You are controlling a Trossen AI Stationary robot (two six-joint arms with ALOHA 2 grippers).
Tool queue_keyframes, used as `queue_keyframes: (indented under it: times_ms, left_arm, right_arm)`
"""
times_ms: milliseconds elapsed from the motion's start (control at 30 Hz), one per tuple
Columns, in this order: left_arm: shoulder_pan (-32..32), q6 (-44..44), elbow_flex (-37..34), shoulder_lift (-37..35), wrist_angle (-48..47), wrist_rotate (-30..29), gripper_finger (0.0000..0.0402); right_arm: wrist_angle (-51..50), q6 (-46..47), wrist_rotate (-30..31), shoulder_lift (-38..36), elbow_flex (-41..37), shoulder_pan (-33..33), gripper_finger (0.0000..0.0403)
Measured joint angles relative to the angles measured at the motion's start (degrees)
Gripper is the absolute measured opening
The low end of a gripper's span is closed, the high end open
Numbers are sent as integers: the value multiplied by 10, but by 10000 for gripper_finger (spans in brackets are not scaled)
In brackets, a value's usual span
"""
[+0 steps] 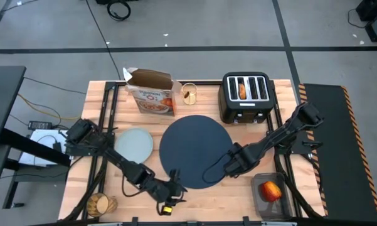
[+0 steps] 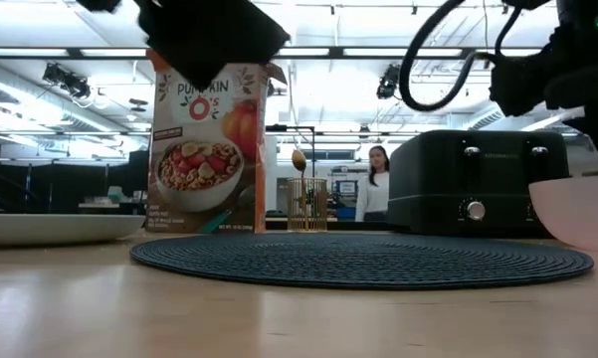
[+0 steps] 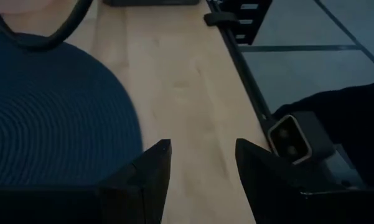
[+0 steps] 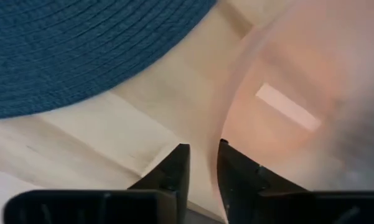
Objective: Arrange a breakfast setting
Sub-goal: Put the orange bowl on the blue table mat
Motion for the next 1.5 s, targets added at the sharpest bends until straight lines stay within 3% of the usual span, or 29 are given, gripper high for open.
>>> queue_keyframes:
  times_ms: [367,567,733,900,967,1100,1500]
  left_arm:
    - [-39,-25,0,0,0,-11,188]
    - [-50,-46,0,-12,-12,-27,188]
    - [-53,-89,1,-47,-109,-41,188]
    - [-67,-107,1,-91,-186,-79,188]
    - [-77,-108,1,-110,-203,-100,188]
    - [-98,-101,1,-138,-225,-129,188]
    - [-106,-99,0,-205,-257,-184,188]
  right_arm:
    - [2,-2,-14,2,3,6,11]
    - [-122,-62,5,1,96,17,11]
    - [-127,-303,84,0,197,29,11]
    - [-40,-720,102,1,212,37,11]
    - [-4,-845,101,5,201,34,13]
    - [70,-990,98,13,169,3,15]
    - [94,-1299,77,83,165,-75,11]
